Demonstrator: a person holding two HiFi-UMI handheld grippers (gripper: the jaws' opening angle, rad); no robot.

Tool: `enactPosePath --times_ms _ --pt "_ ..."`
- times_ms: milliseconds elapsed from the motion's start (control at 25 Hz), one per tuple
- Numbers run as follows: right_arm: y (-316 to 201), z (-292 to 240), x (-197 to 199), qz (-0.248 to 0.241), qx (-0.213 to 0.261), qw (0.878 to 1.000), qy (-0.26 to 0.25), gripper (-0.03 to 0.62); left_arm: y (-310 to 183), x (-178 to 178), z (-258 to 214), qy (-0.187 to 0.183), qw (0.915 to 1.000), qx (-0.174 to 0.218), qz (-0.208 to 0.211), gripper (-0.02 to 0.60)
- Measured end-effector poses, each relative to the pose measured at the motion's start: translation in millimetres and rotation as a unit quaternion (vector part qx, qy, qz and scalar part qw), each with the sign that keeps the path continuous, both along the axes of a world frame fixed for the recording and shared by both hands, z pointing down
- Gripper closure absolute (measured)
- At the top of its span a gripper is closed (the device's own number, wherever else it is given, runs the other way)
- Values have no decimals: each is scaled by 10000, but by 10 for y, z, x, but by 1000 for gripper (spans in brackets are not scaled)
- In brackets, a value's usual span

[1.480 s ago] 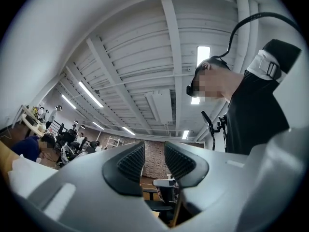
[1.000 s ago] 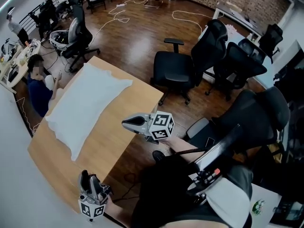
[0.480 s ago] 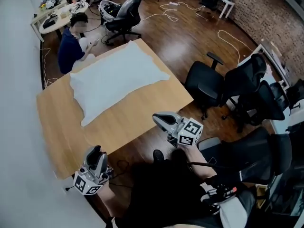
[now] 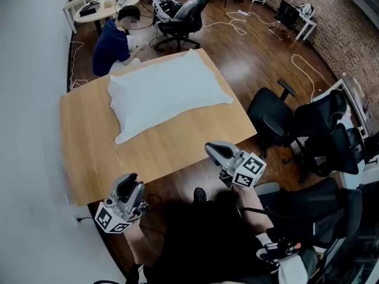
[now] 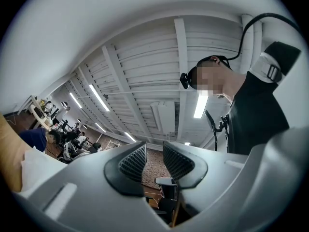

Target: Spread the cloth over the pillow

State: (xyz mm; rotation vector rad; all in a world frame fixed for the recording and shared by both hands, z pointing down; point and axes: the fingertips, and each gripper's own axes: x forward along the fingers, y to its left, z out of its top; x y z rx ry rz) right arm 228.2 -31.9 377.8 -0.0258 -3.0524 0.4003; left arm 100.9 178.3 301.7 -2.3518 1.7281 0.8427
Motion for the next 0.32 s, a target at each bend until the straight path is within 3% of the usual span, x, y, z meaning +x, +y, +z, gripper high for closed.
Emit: enactPosePath --times_ms 320 --pt "51 -40 -103 -7 82 10000 -11 591 95 -90 -28 -49 10000 52 3 471"
